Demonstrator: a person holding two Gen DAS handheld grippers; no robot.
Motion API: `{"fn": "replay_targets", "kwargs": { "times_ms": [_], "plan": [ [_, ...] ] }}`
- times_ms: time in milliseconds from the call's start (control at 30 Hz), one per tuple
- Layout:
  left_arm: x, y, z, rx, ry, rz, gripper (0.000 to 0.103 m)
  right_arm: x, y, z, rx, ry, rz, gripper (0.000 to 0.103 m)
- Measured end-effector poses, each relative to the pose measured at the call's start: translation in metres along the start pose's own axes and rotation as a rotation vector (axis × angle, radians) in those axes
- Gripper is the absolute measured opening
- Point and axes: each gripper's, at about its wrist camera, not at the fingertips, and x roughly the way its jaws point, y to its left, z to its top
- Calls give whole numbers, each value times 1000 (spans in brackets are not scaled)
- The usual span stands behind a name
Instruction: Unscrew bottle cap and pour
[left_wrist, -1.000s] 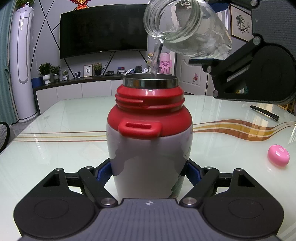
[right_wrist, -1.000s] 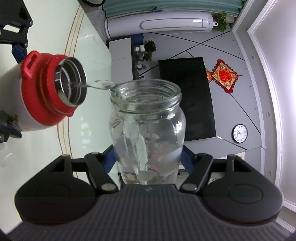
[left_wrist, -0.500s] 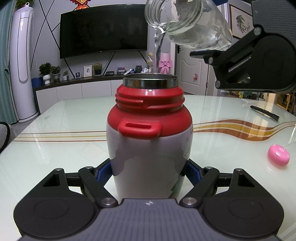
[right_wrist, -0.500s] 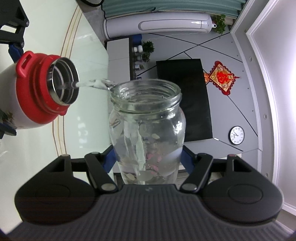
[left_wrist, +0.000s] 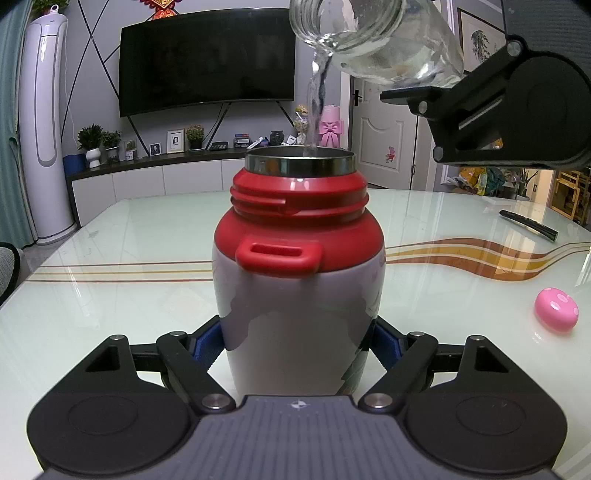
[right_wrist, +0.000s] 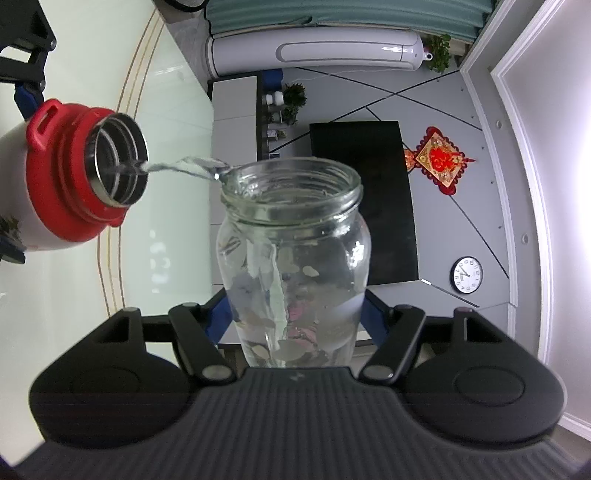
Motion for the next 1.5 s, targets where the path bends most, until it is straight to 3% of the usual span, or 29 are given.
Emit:
{"fn": "replay_targets", "kwargs": {
  "times_ms": [1500],
  "plan": [
    [-1,3,-1,0,0,-2,83,4,-5,0,-64,-31,-32,71]
  ]
}}
